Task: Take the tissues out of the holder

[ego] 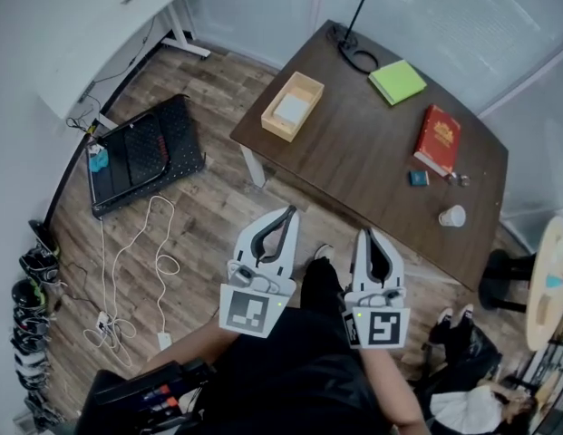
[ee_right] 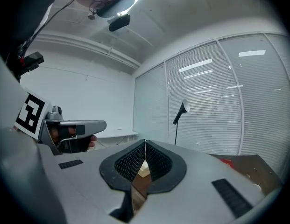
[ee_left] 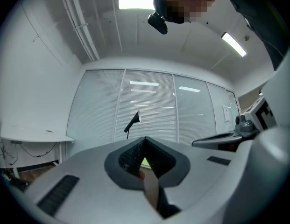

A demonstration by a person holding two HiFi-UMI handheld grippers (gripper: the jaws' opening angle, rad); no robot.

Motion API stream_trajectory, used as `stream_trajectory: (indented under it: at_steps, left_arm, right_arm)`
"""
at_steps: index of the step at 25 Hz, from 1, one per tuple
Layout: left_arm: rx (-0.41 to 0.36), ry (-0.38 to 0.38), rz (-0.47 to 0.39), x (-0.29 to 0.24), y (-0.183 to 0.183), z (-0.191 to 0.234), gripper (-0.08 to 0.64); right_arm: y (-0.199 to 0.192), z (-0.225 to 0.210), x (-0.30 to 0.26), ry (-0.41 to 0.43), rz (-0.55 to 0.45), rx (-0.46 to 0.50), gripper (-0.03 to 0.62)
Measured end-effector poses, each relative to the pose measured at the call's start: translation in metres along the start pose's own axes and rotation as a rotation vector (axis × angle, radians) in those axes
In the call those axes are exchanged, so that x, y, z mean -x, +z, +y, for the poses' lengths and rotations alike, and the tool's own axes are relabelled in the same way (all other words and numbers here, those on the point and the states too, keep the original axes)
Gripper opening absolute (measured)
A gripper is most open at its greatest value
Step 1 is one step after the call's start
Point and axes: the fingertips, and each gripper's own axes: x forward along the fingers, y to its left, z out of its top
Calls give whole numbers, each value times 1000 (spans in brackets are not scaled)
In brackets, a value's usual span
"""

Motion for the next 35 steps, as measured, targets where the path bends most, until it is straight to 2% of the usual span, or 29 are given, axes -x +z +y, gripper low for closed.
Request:
stream_trajectory:
  at_steps: [6,15,24,35]
  left_arm:
    - [14,54,7,-48,-7,-11,-2]
    - [-10,67,30,-121,-10,-28,-2]
    - [-33,104,57,-162,-11,-30,-2]
    - [-58,121,63,-203,-15,-51,-2]
  right_arm:
    - [5,-39,-31,64,-11,7,11]
    - [2,-105,-74,80,-4,-36,11]
    - [4,-125,-111,174,-16,-63,11]
    - [1,-166,-129,197,-11,-94,11]
